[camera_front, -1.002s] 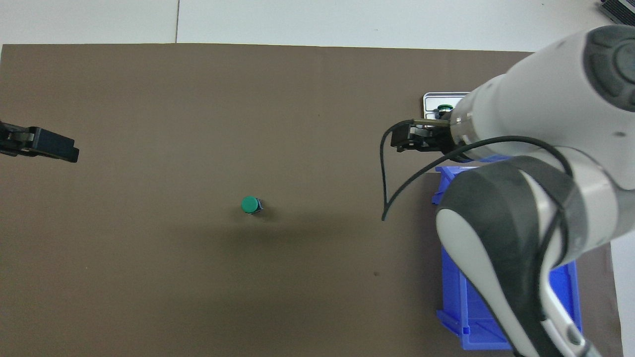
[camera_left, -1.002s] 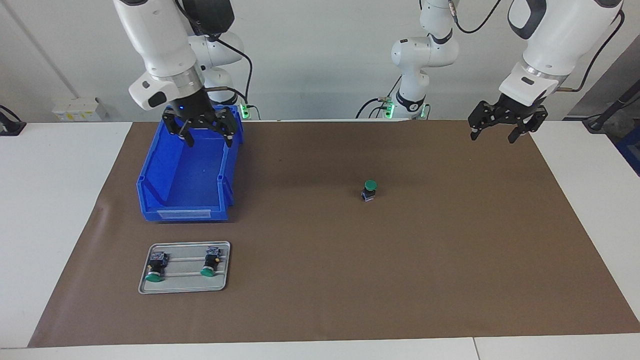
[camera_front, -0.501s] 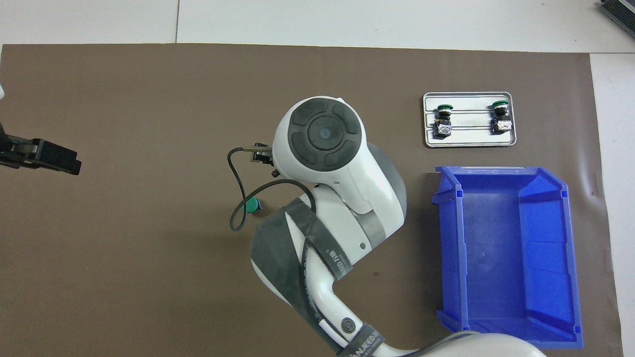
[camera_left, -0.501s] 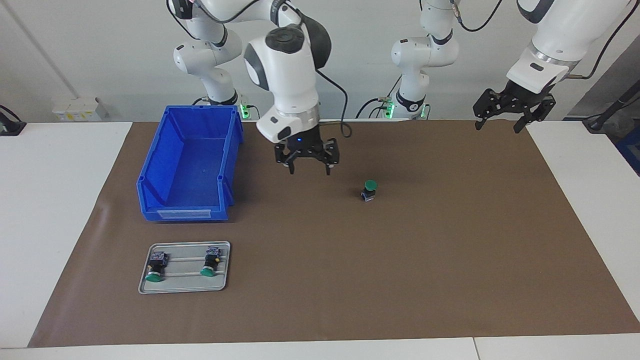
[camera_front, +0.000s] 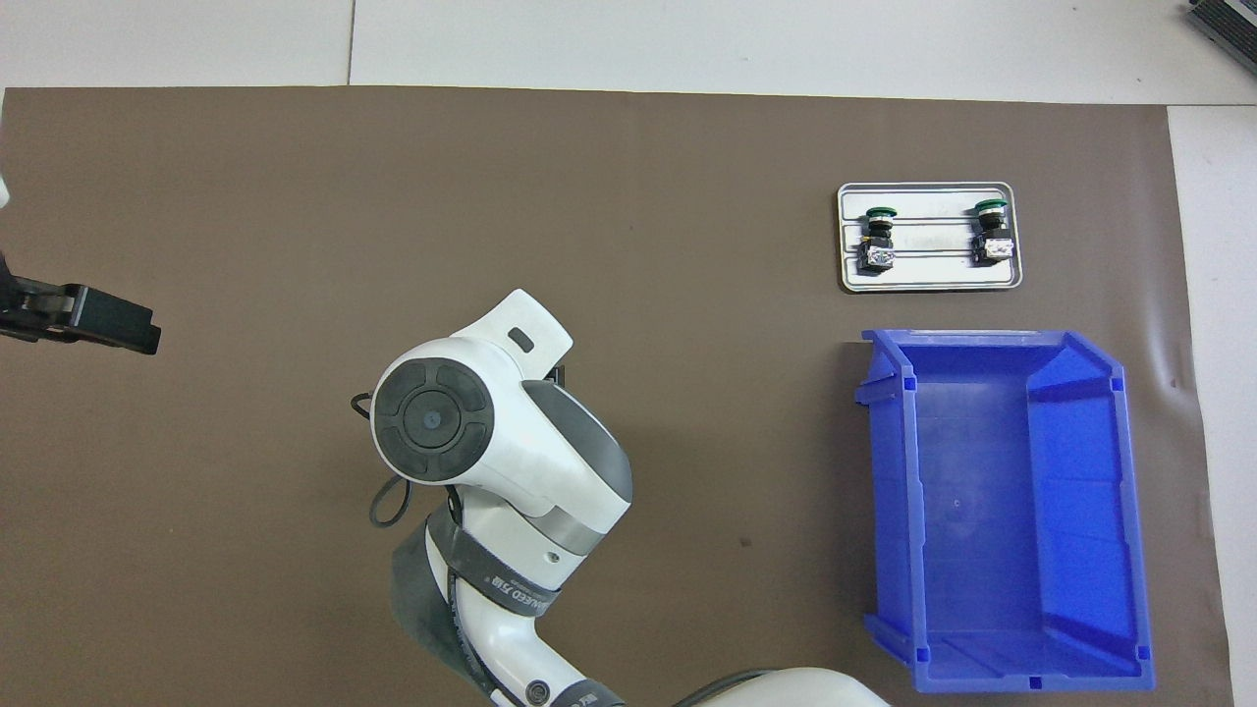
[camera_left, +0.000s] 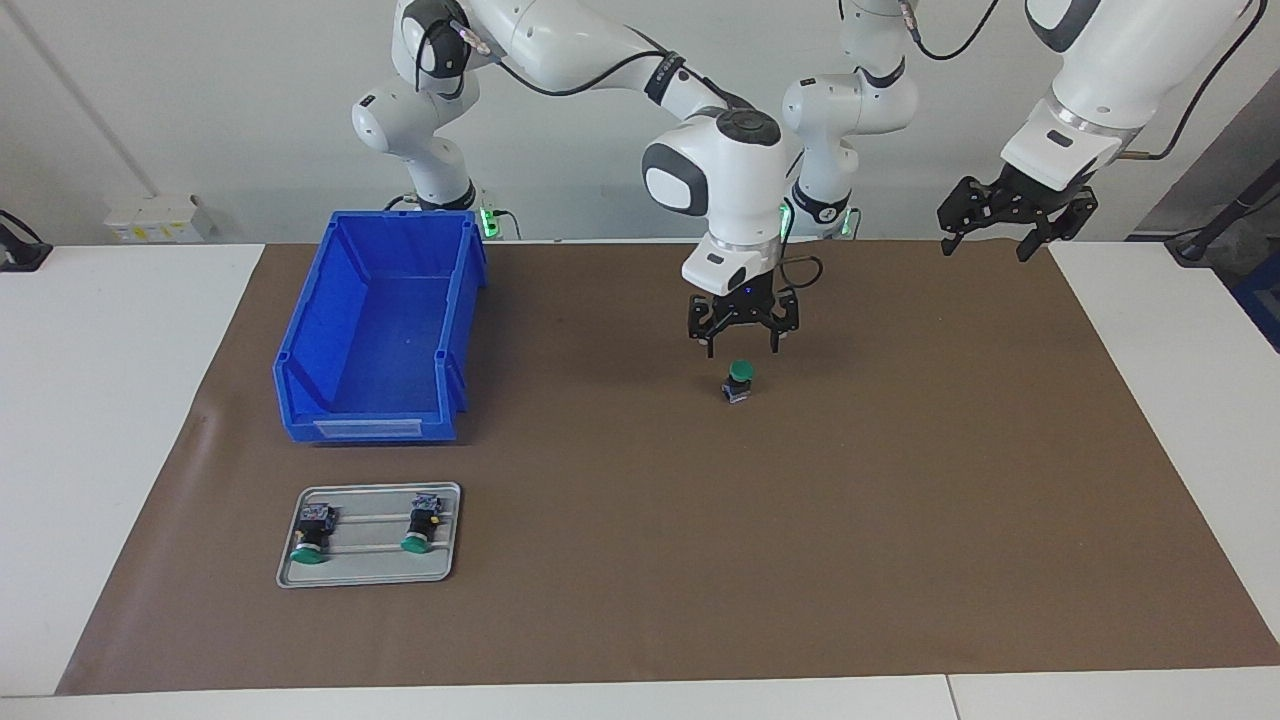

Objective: Place and press button with both arms
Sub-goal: 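Grasp the green button on the table with the right gripper, then lift the button and carry it toward the blue bin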

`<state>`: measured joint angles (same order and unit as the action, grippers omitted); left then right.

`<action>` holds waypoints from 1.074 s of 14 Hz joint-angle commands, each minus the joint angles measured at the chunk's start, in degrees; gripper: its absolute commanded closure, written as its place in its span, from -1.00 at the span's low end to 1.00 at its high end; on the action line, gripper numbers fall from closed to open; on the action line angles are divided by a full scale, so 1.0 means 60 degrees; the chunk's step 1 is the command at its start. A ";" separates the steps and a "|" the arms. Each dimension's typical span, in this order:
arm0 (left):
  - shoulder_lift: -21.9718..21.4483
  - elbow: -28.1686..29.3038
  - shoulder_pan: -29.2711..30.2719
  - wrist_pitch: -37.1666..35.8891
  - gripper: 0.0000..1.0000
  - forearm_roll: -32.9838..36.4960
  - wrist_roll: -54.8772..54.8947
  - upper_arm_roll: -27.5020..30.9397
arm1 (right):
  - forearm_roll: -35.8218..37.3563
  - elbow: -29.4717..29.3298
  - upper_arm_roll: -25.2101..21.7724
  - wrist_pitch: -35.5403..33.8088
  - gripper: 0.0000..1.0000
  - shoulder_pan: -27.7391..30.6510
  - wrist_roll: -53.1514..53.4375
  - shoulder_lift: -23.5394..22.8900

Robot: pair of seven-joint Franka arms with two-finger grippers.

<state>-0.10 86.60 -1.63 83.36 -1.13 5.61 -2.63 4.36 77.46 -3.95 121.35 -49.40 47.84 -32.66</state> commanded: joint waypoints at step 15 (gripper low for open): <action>-0.0276 0.0289 0.0111 -0.0008 -1.00 0.0071 0.0017 -0.0060 | 0.0283 0.1034 0.0117 0.1177 -0.93 -0.0247 -0.0532 -0.0563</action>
<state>-0.11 86.66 -1.63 83.36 -1.13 5.61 -2.62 5.73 81.62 -3.50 126.68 -51.03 45.62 -37.15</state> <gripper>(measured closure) 0.000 0.013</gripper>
